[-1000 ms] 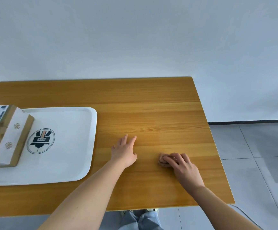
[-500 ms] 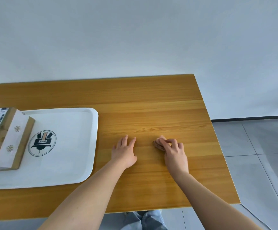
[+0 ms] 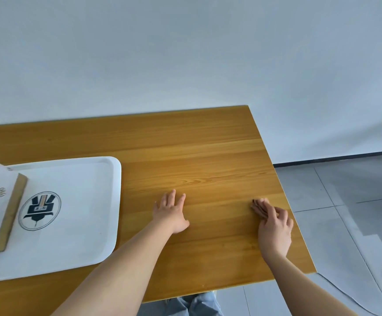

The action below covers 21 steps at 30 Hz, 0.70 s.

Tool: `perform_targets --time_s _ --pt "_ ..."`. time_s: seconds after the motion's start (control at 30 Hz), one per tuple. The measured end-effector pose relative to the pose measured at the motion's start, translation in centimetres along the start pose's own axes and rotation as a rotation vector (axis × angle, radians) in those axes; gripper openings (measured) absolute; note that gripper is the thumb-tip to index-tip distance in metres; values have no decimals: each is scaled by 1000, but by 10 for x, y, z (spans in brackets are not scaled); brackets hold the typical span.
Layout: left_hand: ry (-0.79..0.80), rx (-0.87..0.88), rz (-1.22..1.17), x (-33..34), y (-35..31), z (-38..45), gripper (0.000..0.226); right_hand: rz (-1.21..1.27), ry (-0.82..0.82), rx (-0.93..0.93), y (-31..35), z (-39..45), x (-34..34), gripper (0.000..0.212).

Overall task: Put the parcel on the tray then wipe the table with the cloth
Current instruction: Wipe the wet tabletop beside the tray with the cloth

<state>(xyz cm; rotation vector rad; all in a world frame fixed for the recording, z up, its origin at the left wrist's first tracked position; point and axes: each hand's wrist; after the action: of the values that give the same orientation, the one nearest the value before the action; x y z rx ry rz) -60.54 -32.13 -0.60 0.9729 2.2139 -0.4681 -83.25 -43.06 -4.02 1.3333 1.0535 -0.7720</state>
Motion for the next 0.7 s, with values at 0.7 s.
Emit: perform_targets --time_s 0.7 --pt "-62 -25 -75 -10 24 15 85 -138 160 -368 68 53 15 60"
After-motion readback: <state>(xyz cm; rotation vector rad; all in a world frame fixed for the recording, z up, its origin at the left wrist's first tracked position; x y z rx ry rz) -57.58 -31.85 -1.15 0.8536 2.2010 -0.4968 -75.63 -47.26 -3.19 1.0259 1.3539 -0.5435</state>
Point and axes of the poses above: each hand's wrist, its own z-axis towards the middle knuckle, its own x-axis out of the palm, y = z × x, and after that the axes turned 3 degrees about -x, right-handed
